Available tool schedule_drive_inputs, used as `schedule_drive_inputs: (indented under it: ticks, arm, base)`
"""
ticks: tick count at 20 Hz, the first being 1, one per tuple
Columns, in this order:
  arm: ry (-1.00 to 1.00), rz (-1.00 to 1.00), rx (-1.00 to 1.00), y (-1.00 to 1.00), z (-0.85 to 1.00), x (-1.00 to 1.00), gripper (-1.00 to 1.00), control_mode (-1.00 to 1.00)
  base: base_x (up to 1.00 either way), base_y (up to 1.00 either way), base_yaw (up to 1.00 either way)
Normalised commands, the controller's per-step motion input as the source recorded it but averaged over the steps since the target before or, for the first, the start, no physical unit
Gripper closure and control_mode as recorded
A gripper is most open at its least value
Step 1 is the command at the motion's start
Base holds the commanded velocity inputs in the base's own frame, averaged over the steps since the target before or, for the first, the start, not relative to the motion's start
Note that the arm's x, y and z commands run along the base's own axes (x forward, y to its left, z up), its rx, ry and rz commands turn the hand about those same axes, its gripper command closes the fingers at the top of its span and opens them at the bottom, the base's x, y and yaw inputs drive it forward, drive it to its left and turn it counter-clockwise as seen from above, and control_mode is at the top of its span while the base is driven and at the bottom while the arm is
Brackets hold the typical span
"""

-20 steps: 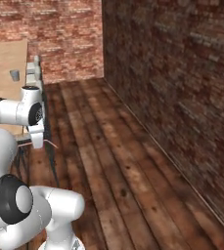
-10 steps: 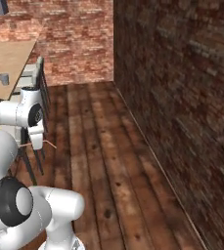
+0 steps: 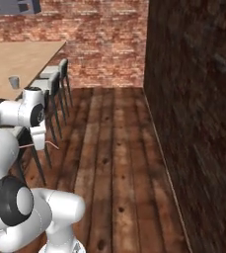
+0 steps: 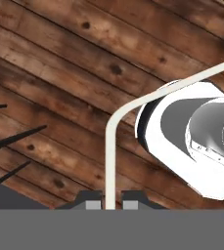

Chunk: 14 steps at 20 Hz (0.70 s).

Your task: Take a straw from the drawer in front and place it inside the glass cup on the dining counter.

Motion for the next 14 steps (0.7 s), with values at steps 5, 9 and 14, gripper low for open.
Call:
schedule_drive_inputs:
  ticks: [5,9,14]
  arm:
    - [0.0,0.0,0.0,0.0,0.0,0.0,1.0,1.0]
    - [0.0,0.0,0.0,0.0,0.0,0.0,1.0,1.0]
    - [0.0,0.0,0.0,0.0,0.0,0.0,1.0,1.0]
  base:
    - [0.77,-0.58,0.43]
    - [0.85,-0.6,0.44]
    - [0.85,-0.65,0.44]
